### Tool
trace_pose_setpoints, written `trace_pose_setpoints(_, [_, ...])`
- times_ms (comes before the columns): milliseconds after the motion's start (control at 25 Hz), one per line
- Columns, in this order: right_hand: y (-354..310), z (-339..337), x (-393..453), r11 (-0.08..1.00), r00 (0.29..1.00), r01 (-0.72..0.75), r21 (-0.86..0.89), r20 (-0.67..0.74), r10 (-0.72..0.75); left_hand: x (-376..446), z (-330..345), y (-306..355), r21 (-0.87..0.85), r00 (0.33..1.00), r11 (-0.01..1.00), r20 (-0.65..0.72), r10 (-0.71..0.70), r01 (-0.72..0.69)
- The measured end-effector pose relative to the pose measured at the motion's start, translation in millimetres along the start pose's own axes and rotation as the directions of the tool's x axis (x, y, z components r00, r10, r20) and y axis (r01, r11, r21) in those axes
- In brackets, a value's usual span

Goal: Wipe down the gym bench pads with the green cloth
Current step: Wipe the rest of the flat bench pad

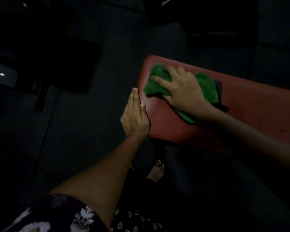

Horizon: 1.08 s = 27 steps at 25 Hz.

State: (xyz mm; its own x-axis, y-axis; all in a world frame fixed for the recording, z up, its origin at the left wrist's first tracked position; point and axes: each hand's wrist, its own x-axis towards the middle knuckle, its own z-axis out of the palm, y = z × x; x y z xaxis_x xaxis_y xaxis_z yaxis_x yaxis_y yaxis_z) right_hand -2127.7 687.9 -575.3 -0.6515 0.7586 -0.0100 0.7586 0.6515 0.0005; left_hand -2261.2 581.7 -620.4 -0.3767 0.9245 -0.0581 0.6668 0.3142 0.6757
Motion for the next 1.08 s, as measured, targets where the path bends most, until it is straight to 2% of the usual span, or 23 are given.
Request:
trace_pose_setpoints(40, [8.2, -1.9, 12.4, 0.985, 0.985, -0.171, 0.036, 0.000, 0.171, 0.5, 0.3, 0.8, 0.003, 1.000, 1.000, -0.010, 0.002, -0.002])
trace_pose_setpoints(80, [10.2, -3.0, 22.1, 0.933, 0.935, -0.355, 0.063, 0.014, 0.355, 0.5, 0.6, 1.2, 0.006, 1.000, 1.000, -0.018, 0.003, -0.003])
trace_pose_setpoints(120, [3.4, -2.0, 29.9, 0.894, 0.897, -0.442, 0.069, 0.021, 0.441, 0.4, 0.9, 1.0, 0.012, 1.000, 1.000, -0.024, 0.006, -0.006])
trace_pose_setpoints(160, [-9.5, -0.2, 35.7, 0.918, 0.921, -0.390, 0.068, 0.011, 0.390, 0.7, 1.4, 0.5, 0.012, 1.000, 1.000, -0.027, 0.009, -0.009])
trace_pose_setpoints(240, [-24.0, 0.5, 38.2, 0.996, 0.995, -0.092, 0.011, -0.035, 0.092, 0.5, 2.8, -1.1, 0.010, 0.999, 1.000, -0.030, 0.014, -0.014])
trace_pose_setpoints(280, [-16.5, -0.3, 41.0, 1.000, 1.000, 0.006, 0.004, 0.004, -0.006, 0.3, 3.3, -1.5, 0.015, 0.999, 1.000, -0.033, 0.012, -0.012])
trace_pose_setpoints(320, [-3.8, -5.0, 45.0, 1.000, 0.998, -0.013, 0.007, 0.068, 0.012, 0.8, 3.6, -1.1, 0.017, 0.999, 1.000, -0.034, 0.008, -0.007])
trace_pose_setpoints(360, [9.0, -7.9, 47.2, 0.991, 0.985, -0.131, 0.022, 0.114, 0.128, 1.7, 3.4, -0.5, 0.016, 0.999, 1.000, -0.035, 0.005, -0.004])
trace_pose_setpoints(440, [25.2, -4.6, 45.4, 0.890, 0.891, -0.453, 0.059, 0.076, 0.448, 1.1, 2.1, 0.4, 0.014, 0.999, 1.000, -0.032, 0.003, -0.003])
trace_pose_setpoints(480, [22.1, -4.3, 40.8, 0.846, 0.848, -0.529, 0.058, 0.062, 0.526, 0.3, 1.6, 0.9, 0.009, 1.000, 1.000, -0.030, 0.002, -0.001])
trace_pose_setpoints(520, [11.3, -2.3, 34.0, 0.836, 0.838, -0.546, 0.055, 0.043, 0.544, -0.1, 1.2, 2.1, -0.002, 1.000, 1.000, -0.026, -0.005, 0.005])
trace_pose_setpoints(680, [-51.3, -1.1, -24.0, 0.901, 0.908, -0.412, 0.138, -0.023, 0.418, 1.2, -2.5, 1.4, -0.058, 0.999, 0.997, 0.014, -0.040, 0.041])
trace_pose_setpoints(760, [-60.6, 2.9, -71.5, 0.962, 0.968, -0.244, 0.122, -0.027, 0.249, 2.2, -3.7, -1.5, -0.102, 0.998, 0.994, 0.042, -0.041, 0.046])
trace_pose_setpoints(840, [-38.3, 4.4, -107.0, 0.997, 0.996, -0.064, 0.047, -0.054, 0.066, 3.7, -4.5, -3.1, -0.159, 0.996, 0.985, 0.058, -0.061, 0.070])
trace_pose_setpoints(880, [-24.5, 4.2, -112.7, 0.996, 0.995, -0.075, 0.039, -0.064, 0.078, 3.4, -5.0, -3.0, -0.173, 0.996, 0.982, 0.062, -0.065, 0.075])
trace_pose_setpoints(920, [-16.4, 3.9, -112.1, 0.982, 0.981, -0.181, 0.044, -0.065, 0.184, 2.9, -5.5, -2.2, -0.179, 0.996, 0.981, 0.064, -0.063, 0.074])
trace_pose_setpoints(1000, [-26.2, 2.8, -97.6, 0.881, 0.879, -0.466, 0.077, -0.076, 0.472, 3.3, -6.9, 0.0, -0.196, 0.994, 0.977, 0.078, -0.075, 0.089])
trace_pose_setpoints(1040, [-41.3, 4.6, -89.9, 0.852, 0.849, -0.518, 0.078, -0.073, 0.524, 5.0, -8.9, 0.0, -0.215, 0.990, 0.969, 0.098, -0.103, 0.122])
trace_pose_setpoints(1080, [-57.3, 6.0, -86.9, 0.867, 0.864, -0.494, 0.071, -0.069, 0.498, 7.3, -10.7, 1.0, -0.242, 0.983, 0.956, 0.121, -0.140, 0.165])
